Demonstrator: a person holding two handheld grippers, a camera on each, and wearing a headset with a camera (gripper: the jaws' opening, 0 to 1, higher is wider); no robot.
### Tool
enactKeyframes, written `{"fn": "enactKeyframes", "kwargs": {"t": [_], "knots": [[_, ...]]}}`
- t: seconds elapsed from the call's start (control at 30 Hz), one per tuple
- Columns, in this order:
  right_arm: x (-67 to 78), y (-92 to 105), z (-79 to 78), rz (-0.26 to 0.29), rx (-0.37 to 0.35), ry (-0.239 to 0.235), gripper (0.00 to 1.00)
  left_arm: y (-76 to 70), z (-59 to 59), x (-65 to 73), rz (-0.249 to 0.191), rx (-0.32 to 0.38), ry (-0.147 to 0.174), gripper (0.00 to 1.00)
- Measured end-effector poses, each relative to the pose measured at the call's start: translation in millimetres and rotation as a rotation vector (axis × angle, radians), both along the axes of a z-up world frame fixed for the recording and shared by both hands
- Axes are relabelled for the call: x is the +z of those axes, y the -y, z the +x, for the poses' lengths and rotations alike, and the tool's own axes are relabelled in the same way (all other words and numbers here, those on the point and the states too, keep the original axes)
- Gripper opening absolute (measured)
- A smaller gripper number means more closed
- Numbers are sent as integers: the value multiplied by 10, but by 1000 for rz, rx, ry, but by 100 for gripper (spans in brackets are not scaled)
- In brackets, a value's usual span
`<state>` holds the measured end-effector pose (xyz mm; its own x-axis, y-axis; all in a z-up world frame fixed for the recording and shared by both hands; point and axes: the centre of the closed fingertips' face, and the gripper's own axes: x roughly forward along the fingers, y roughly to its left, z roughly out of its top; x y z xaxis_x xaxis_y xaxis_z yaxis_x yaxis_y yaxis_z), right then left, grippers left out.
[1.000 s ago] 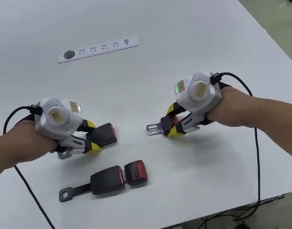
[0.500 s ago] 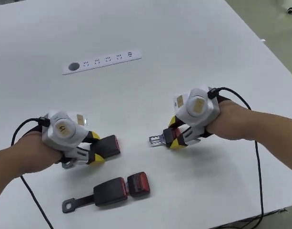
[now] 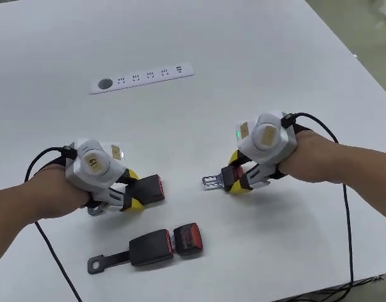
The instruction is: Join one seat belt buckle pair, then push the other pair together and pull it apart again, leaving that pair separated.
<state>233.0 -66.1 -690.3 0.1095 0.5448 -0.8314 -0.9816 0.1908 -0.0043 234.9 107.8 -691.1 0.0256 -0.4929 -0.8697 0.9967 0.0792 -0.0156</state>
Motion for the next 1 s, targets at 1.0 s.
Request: {"fn": "enactKeyframes", "kwargs": {"t": [1.0], "knots": [[18,-576,41,64,7,43,32,11,-1,-13,14,-7,-6,32]]}}
